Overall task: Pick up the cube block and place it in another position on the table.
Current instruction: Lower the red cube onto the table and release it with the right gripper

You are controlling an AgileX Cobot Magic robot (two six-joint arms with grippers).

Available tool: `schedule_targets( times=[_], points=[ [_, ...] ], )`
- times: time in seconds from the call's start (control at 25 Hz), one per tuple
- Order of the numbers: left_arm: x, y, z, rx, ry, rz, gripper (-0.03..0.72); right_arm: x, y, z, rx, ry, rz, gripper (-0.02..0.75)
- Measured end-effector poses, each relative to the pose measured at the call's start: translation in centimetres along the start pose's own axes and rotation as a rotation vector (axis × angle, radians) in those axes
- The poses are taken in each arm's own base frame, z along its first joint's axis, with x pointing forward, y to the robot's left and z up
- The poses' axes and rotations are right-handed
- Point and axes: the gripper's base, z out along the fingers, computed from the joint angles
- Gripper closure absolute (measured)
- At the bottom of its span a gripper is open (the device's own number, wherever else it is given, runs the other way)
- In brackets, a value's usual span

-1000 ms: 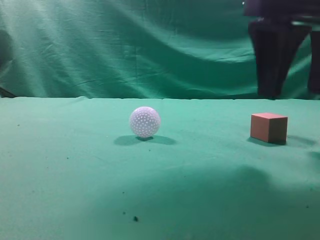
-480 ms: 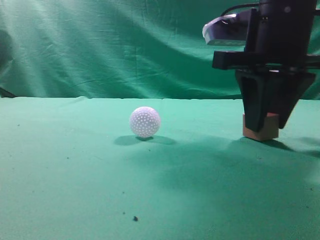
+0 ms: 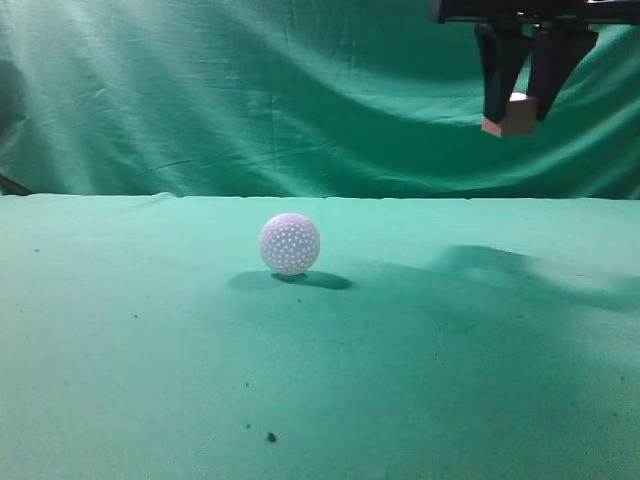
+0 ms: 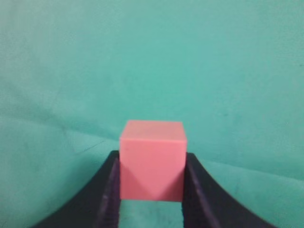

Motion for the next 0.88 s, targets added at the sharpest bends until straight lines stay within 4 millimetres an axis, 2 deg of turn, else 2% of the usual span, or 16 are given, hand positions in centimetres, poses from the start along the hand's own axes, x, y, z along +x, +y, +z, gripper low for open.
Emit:
schedule_targets(
  times=[0.12,0.24,0.48,0.64,0.88],
  points=[
    [0.0,0.0,0.0,0.0,0.0,0.0,0.426,-0.4,-2.3,2.1,0.031,0.038,0.052,0.52],
    [0.0,0.0,0.0,0.0,0.0,0.0,0.426,-0.2,-3.3,4.8,0.048,0.088,0.067,0.52],
    [0.0,0.0,0.0,0.0,0.0,0.0,0.426,-0.1,-3.1,8.2,0.042,0.098,0.046,0.52],
    [0.0,0.0,0.0,0.0,0.0,0.0,0.426,-0.1,-3.0,8.7,0.041,0.096,0.04,0.52],
    [0.0,0.0,0.0,0.0,0.0,0.0,0.426,-0.1,-3.1,8.1,0.048,0.155,0.045,0.239]
  ],
)
